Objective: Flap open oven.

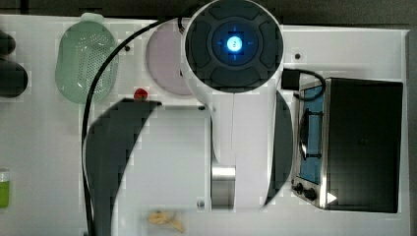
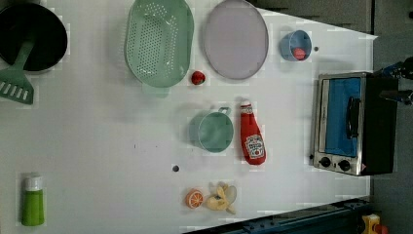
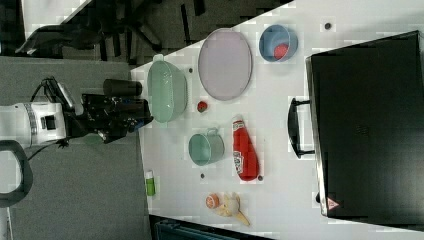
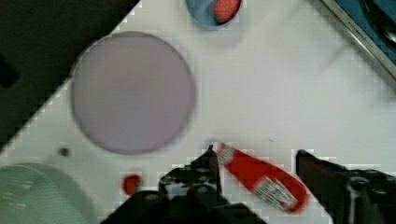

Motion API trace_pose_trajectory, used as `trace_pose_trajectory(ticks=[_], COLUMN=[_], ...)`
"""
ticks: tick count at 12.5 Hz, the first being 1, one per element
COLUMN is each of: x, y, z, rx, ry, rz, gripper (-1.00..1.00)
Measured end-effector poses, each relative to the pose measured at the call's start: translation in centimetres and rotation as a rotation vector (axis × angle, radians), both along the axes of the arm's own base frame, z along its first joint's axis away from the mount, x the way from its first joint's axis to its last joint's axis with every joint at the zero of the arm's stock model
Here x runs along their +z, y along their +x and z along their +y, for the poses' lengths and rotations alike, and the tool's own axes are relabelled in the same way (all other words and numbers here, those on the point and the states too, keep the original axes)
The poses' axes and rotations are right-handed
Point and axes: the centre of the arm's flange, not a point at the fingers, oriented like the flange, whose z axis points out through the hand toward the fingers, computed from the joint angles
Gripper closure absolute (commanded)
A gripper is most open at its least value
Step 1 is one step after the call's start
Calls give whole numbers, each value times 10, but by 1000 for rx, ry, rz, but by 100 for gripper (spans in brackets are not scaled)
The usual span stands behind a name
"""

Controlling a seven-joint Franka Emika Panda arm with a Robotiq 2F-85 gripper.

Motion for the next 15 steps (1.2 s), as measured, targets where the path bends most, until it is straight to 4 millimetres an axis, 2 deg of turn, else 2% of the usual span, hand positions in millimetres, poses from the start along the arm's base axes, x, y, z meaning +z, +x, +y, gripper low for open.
trace_pose_trajectory(ticks=[1, 2, 3, 4, 5, 6, 7, 8, 10, 12, 13, 15], x=[-11, -8, 1, 18, 42, 64, 80, 85, 77, 57, 46, 26], y=[-41, -85, -120, -145, -161, -170, -175, -177, -171, -157, -150, -142], z=[-6, -13, -19, -25, -30, -32, -34, -36, -40, -40, -41, -45], rx=[-31, -58, -84, -108, -119, -125, -127, -130, -142, -145, -147, -152], ry=[-1, 8, 17, 24, 33, 37, 39, 35, 34, 35, 36, 38], rz=[88, 151, 157, 114, 51, -9, -48, -57, -33, 15, 41, 79], gripper=[-58, -80, -99, -100, -100, -90, -65, -39, 8, 55, 65, 65])
